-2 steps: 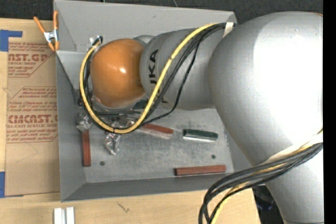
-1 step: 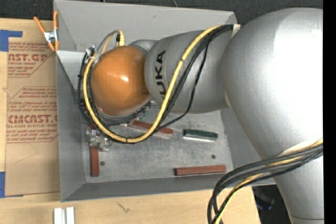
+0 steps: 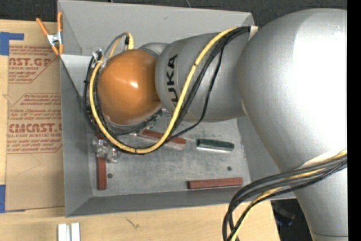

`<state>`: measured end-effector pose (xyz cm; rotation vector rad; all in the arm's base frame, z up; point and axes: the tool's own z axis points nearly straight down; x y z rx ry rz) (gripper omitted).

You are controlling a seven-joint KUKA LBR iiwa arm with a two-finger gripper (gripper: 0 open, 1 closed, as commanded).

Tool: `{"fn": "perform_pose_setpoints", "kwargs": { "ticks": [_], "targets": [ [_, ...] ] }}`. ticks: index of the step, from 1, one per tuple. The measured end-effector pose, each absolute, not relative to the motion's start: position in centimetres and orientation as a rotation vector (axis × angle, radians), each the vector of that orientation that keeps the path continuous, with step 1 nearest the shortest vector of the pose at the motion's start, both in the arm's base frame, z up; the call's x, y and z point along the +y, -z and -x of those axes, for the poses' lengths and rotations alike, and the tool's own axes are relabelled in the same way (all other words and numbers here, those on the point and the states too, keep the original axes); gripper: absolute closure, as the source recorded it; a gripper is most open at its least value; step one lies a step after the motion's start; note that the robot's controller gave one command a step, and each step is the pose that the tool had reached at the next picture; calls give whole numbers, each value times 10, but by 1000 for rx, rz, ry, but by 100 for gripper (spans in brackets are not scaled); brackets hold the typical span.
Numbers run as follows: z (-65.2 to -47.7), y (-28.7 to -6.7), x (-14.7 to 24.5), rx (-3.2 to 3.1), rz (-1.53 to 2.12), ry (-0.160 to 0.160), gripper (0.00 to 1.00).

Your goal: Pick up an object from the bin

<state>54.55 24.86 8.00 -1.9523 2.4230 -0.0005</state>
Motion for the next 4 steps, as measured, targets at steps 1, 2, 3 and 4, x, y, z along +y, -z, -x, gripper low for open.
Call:
{"fn": "perform_pose_setpoints", "kwargs": {
  "ticks": [1, 2, 3, 4],
  "targets": [
    [-534, -82, 246, 2392, 1988, 7, 100],
    [-528, -83, 249, 2321, 2072, 10, 100],
    [-539, -111, 244, 2394, 2032, -3, 100],
    [-514, -91, 243, 2357, 2078, -6, 0]
  ]
}}
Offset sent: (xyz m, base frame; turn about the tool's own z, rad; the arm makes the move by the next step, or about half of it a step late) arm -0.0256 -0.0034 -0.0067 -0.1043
